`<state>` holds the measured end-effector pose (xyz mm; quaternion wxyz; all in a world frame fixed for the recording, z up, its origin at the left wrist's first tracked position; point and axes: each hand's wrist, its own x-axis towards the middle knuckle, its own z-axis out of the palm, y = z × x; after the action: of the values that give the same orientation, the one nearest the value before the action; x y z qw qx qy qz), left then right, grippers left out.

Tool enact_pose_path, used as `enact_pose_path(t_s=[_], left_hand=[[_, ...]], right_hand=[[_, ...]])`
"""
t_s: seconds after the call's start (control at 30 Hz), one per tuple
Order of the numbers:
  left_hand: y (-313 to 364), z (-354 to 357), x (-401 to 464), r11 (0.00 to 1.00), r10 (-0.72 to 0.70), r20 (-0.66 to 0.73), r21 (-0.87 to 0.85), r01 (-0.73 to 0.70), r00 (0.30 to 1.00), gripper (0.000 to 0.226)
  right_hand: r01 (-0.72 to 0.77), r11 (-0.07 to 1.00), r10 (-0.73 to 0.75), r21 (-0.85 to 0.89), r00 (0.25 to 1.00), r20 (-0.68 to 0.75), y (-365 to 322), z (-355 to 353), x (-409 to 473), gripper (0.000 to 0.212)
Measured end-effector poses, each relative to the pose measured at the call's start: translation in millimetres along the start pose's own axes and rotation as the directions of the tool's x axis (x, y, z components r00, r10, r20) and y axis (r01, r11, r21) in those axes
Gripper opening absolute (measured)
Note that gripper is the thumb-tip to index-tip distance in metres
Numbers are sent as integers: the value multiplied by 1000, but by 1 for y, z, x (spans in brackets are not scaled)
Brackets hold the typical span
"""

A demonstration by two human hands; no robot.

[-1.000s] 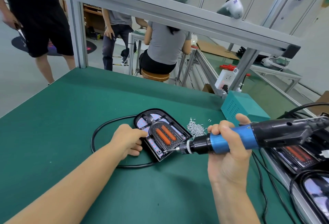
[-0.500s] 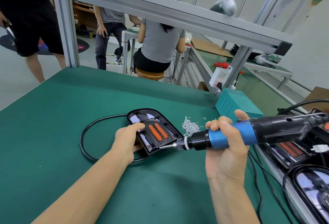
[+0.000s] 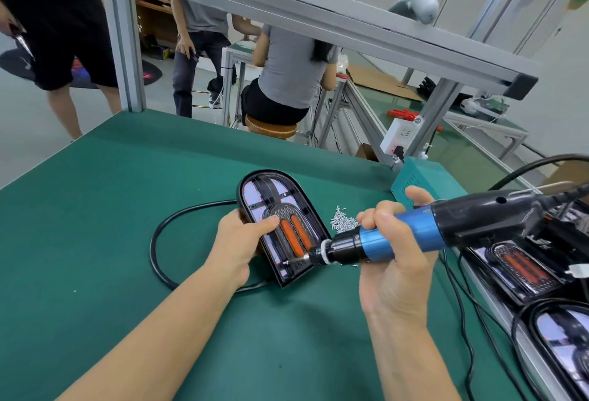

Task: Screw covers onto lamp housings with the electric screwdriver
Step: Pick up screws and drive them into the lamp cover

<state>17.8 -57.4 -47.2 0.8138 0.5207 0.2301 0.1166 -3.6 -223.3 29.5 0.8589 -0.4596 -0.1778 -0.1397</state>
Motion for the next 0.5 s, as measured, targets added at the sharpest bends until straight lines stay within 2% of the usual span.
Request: enact_pose_path(t_s=[0.17, 0.5], left_hand=[[-6, -7, 4, 997, -30, -10, -65, 29, 1000, 18], [-6, -6, 1, 998, -10, -6, -69, 10, 1000, 18]], right_hand=[[-6, 1000, 6, -22, 1000, 1, 2, 2, -1, 41], [-27, 999, 27, -39, 1000, 1, 8, 4, -2, 39]])
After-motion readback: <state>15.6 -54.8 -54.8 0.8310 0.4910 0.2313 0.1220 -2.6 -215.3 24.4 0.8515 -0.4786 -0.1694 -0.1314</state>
